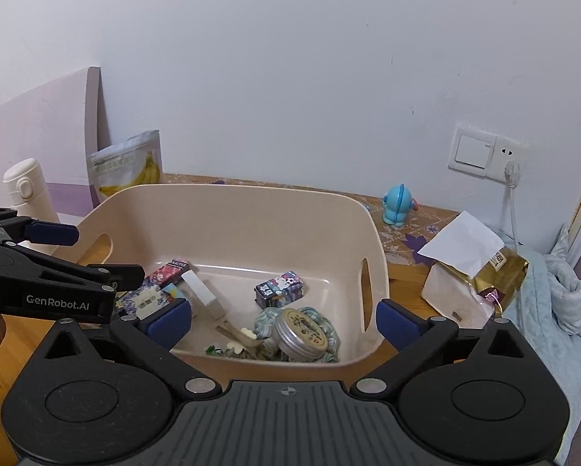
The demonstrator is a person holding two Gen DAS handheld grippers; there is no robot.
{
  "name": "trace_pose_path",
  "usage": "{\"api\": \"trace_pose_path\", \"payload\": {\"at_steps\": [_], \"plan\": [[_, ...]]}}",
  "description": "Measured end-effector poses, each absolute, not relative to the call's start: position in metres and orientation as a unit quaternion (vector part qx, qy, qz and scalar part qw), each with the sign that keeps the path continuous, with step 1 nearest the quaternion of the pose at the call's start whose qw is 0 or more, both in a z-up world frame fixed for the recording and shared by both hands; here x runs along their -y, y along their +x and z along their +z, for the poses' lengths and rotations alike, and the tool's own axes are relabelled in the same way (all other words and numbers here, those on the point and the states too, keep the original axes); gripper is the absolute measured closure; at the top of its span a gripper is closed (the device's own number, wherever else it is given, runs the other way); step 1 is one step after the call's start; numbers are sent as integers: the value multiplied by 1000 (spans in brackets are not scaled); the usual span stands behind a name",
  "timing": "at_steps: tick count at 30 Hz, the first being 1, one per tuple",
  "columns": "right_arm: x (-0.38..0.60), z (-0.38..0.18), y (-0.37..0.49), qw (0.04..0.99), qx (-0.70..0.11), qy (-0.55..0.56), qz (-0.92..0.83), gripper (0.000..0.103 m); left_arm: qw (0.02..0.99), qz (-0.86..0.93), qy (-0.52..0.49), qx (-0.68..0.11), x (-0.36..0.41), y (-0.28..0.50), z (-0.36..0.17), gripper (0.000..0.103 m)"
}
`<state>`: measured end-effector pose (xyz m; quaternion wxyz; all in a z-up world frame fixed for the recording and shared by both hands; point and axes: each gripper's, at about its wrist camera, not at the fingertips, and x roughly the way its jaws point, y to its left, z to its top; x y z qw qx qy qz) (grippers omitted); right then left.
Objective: Organize objects
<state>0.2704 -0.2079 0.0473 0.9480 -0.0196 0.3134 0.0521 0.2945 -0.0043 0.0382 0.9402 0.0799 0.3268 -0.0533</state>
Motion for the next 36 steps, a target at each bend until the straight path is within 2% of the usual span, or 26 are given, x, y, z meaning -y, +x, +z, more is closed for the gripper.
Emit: {"api": "trace_pose_path", "payload": {"at_steps": [27, 36], "plan": [[220, 58, 203, 948, -313, 1, 55, 0, 954, -50, 67, -288, 4, 196, 55, 13], [222, 57, 178, 948, -313, 9, 62, 0, 958, -48, 47, -279, 0, 160, 64, 10]]}}
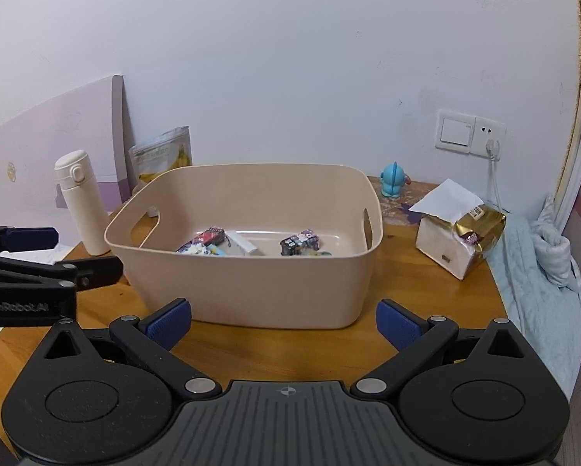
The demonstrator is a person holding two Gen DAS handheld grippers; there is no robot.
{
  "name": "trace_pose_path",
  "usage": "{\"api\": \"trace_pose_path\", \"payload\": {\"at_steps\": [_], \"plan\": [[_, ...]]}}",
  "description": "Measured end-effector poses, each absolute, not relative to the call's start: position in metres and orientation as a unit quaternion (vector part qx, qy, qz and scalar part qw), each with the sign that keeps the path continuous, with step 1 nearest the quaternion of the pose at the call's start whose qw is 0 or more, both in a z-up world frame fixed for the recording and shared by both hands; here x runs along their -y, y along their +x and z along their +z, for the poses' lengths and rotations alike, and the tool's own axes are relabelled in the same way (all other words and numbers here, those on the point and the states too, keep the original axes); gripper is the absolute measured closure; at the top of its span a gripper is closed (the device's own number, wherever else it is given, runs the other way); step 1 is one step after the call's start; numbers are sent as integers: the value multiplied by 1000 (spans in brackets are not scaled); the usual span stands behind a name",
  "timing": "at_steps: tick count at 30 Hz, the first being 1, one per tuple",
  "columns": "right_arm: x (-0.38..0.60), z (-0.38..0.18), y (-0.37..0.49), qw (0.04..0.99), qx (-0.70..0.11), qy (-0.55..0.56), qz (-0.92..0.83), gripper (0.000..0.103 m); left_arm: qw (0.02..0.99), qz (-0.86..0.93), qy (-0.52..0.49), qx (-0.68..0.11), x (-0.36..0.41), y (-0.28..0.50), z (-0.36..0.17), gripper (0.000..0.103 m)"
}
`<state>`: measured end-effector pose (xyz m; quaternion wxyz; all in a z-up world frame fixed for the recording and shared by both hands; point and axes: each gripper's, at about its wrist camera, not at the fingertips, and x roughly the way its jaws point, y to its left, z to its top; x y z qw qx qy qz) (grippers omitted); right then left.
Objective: Organize objects
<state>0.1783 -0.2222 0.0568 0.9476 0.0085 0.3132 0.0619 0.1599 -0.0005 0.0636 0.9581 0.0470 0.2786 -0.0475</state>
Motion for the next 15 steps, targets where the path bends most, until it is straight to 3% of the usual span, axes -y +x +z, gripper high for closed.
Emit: {"api": "trace_pose_path", "payload": {"at_steps": [15], "plan": [[241, 62, 136, 955, -285, 60, 54, 0, 960, -35, 18, -277, -7, 119, 71, 8]]}}
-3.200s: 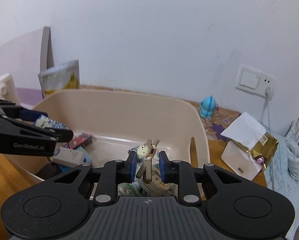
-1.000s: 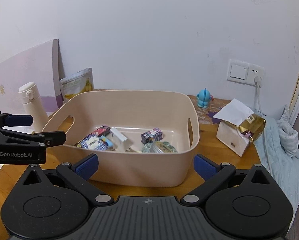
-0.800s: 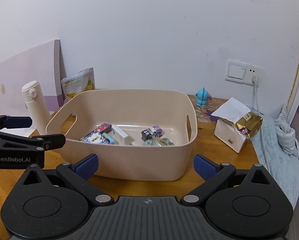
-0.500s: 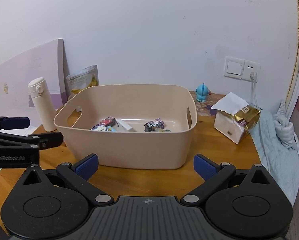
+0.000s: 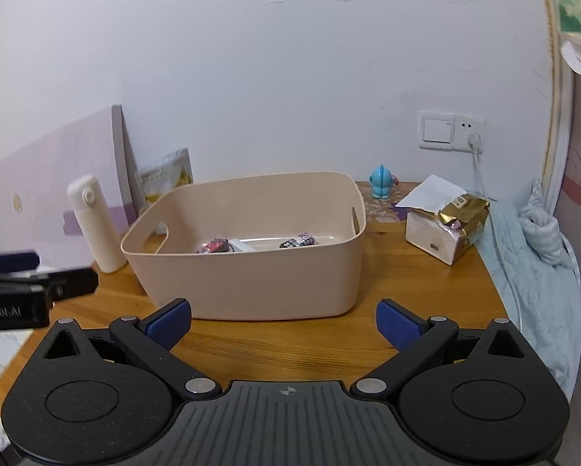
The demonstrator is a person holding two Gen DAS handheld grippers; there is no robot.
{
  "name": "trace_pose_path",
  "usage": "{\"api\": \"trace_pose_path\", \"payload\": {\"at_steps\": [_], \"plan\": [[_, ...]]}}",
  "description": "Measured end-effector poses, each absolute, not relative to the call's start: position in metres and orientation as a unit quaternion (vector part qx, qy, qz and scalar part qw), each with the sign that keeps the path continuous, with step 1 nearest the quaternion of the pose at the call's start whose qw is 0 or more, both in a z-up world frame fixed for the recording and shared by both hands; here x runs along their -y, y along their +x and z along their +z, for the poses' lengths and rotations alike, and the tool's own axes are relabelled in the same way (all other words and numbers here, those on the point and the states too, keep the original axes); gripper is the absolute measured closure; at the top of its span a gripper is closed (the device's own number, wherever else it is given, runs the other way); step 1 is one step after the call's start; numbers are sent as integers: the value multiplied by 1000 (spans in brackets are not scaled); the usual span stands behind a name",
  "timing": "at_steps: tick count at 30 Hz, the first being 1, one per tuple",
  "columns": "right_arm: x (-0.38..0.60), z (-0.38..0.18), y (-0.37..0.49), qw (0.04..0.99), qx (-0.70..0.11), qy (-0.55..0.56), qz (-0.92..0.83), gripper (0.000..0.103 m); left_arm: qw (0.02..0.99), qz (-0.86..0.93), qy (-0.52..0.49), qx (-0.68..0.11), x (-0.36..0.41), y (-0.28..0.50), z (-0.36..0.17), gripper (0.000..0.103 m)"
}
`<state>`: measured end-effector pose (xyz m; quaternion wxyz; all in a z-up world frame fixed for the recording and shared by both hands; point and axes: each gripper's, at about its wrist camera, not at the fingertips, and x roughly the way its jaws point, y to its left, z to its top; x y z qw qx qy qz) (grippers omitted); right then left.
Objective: Organize objects
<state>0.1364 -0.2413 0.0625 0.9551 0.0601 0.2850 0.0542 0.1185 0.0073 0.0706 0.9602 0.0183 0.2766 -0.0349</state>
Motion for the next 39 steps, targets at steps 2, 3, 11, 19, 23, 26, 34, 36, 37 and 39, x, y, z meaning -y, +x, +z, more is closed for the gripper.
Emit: {"api": "trace_pose_path", "payload": {"at_steps": [2, 3, 11, 19, 23, 26, 34, 36, 37, 39], "plan": [[244, 63, 131, 956, -281, 61, 49, 0, 960, -34, 18, -278, -8, 115, 69, 8], [245, 63, 129, 957, -279, 61, 47, 0, 960, -34, 18, -278, -9, 113, 68, 8], [249, 66, 106, 961, -262, 73, 47, 0, 961, -34, 15, -274, -15, 100, 67, 8], [252, 69, 85, 963, -252, 84, 47, 0, 962, -39, 15, -269, -16, 86, 67, 7], [250, 70, 76, 964, -251, 75, 47, 0, 963, -45, 11, -267, -16, 78, 65, 7], [249, 70, 68, 964, -250, 71, 50, 0, 963, -50, 8, -266, -15, 72, 64, 7], [242, 71, 46, 965, -245, 71, 64, 0, 962, -59, 9, -267, -12, 58, 59, 7], [241, 70, 41, 964, -246, 72, 67, 0, 962, -61, 10, -267, -12, 53, 57, 7], [240, 69, 39, 964, -247, 72, 67, 0, 962, -62, 10, -267, -12, 51, 57, 7], [239, 67, 36, 963, -251, 71, 70, 0, 961, -64, 10, -268, -11, 47, 55, 7]]}}
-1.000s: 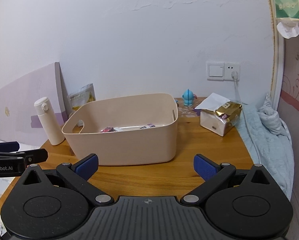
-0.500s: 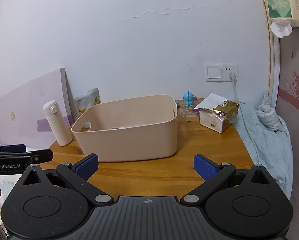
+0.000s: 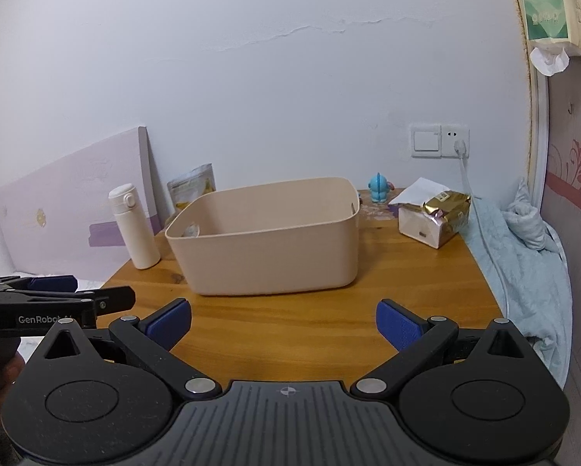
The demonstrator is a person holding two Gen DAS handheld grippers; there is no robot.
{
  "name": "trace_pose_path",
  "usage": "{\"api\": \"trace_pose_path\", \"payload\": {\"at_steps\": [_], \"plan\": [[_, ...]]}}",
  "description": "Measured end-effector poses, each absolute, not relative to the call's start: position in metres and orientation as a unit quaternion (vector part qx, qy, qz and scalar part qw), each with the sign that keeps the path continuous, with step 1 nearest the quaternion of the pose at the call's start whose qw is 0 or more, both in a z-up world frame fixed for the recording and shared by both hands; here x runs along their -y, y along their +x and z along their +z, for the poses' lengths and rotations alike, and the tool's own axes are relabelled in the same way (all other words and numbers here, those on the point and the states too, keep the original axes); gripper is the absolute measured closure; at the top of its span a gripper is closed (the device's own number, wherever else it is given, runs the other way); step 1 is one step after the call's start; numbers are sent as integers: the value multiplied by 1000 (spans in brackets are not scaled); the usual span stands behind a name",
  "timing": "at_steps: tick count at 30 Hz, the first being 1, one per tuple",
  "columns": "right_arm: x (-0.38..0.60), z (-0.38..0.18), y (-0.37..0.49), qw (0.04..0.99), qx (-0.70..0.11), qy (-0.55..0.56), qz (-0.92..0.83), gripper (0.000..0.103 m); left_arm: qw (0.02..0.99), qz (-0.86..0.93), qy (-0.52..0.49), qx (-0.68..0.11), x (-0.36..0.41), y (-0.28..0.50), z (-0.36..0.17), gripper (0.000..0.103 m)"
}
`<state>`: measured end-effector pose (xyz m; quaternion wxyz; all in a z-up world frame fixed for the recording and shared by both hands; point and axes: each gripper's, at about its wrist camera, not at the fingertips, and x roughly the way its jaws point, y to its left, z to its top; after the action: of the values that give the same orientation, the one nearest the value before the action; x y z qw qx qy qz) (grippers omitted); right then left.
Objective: Organize objects
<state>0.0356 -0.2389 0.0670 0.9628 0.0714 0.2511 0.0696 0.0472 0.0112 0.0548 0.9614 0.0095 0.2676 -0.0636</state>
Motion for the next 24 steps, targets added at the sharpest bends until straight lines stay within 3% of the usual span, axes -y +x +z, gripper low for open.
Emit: {"api": "trace_pose_path", "payload": {"at_steps": [24], "plan": [[227, 57, 3, 960, -261, 64, 79, 0, 960, -72, 6, -272, -15, 14, 45, 7]]}}
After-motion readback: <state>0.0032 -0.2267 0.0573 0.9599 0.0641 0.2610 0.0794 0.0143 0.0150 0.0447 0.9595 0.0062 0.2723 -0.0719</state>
